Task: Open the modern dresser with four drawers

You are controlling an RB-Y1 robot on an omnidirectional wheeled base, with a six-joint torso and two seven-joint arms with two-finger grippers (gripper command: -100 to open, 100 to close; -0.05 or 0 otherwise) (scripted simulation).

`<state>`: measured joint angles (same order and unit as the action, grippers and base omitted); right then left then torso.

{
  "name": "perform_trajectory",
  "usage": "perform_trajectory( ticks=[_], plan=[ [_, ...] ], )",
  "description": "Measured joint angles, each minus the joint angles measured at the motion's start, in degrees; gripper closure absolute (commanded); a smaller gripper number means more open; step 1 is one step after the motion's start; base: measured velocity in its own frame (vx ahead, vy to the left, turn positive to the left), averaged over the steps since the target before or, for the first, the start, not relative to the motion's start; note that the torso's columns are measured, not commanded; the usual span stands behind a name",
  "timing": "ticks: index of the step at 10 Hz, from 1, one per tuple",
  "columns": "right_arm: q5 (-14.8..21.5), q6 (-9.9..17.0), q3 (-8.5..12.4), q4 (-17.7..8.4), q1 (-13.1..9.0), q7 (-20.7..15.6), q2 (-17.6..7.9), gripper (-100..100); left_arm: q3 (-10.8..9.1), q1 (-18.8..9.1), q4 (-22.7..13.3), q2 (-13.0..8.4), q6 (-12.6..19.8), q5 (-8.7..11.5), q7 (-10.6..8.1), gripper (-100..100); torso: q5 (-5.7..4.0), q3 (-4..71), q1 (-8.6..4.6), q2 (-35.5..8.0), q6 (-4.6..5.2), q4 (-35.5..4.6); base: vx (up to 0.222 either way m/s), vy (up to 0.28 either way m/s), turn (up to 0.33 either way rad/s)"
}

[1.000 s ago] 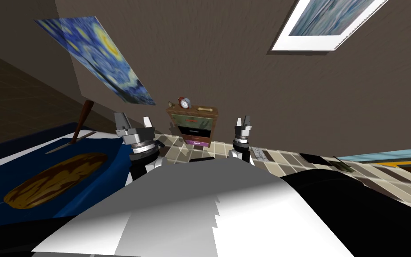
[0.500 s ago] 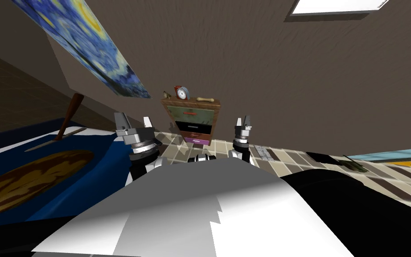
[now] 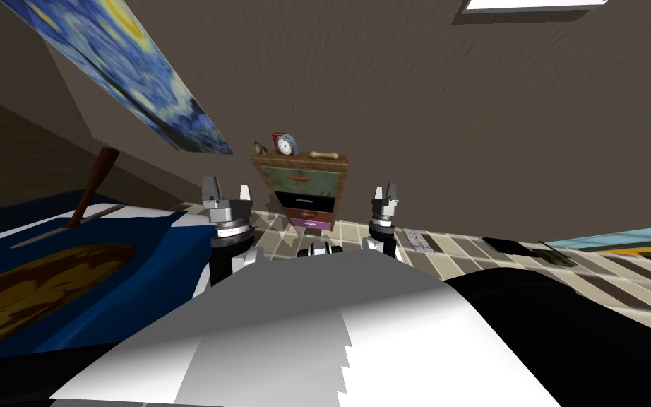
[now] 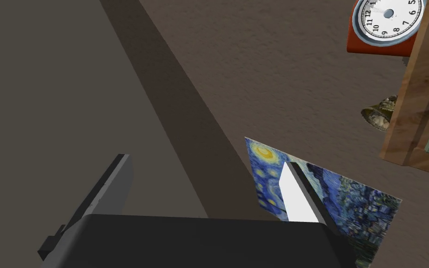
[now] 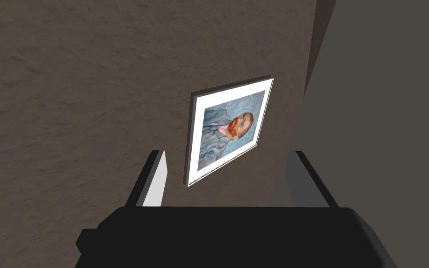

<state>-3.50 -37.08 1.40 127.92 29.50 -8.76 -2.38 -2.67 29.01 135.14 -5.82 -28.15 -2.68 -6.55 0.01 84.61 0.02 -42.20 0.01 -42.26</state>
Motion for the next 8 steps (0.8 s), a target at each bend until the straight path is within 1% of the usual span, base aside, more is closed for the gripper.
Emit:
perform_trajectory(
  ticks=[1,2,4,8],
  plan=[
    [0.0,0.0,0.0,0.0,0.0,0.0,0.0,0,0.07,-0.4,-0.4,-0.9,1.5,0.0,-0.26,-100,0.00,0.0,0.01,0.0,-0.01,0.0,0.055,0.026,-0.059],
    [0.0,0.0,0.0,0.0,0.0,0.0,0.0,0,0.38,-0.2,-0.7,-1.3,2.3,-0.1,-0.47,-100,0.00,0.0,-0.01,-0.1,-0.02,0.0,0.045,0.021,-0.067],
    [0.0,0.0,0.0,0.0,0.0,0.0,0.0,0,0.84,-1.1,-1.7,-1.8,4.4,-0.4,-0.71,-100,-0.01,-0.1,-0.04,-0.1,-0.01,0.0,0.045,0.020,-0.060],
    [0.0,0.0,0.0,0.0,0.0,0.0,0.0,0,1.66,-2.8,-3.0,-2.0,9.3,-0.9,-1.28,-100,0.00,0.0,-0.02,-0.1,-0.01,0.0,0.044,0.022,-0.057]
  ],
)
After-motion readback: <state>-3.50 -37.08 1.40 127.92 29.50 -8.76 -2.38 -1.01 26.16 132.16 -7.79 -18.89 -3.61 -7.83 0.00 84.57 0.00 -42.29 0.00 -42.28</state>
